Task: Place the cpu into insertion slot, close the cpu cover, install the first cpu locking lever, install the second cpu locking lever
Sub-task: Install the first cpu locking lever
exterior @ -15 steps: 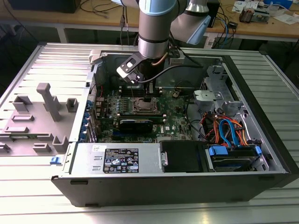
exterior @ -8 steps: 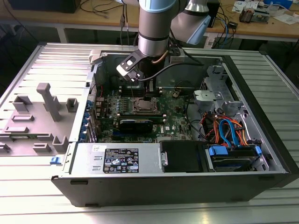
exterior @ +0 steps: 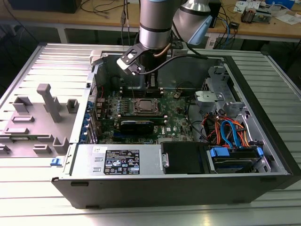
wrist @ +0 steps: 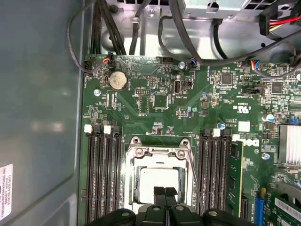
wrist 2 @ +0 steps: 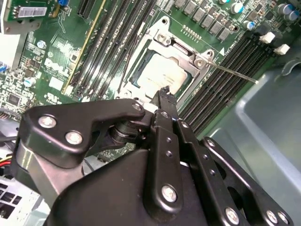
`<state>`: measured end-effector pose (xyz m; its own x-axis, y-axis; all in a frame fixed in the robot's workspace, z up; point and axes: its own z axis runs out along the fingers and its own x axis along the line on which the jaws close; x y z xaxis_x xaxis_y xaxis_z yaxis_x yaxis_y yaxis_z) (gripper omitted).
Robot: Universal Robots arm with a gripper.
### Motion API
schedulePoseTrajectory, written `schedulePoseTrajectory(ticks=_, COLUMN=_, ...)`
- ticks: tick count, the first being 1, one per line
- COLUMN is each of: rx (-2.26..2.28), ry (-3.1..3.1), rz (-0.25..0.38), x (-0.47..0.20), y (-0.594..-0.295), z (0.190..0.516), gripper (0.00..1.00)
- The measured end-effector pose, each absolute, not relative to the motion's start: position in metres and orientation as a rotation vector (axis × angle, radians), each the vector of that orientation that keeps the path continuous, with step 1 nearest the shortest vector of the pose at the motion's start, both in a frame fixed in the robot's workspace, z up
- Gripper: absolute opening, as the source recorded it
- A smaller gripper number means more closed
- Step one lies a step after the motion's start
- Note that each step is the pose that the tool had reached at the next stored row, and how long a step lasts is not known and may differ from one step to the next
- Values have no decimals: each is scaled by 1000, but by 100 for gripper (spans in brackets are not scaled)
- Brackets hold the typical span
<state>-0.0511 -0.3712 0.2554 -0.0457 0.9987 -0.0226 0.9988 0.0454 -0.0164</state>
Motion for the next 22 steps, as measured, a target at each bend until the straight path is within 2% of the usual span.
schedulePoseTrajectory(ticks=14, rx=2150, ry=2283, rz=-43, x=-51, y=-371, z=260, gripper=11)
schedulePoseTrajectory(ticks=22, rx=1922, ry=2475, rz=-42, x=-52, y=-371, z=260, gripper=11)
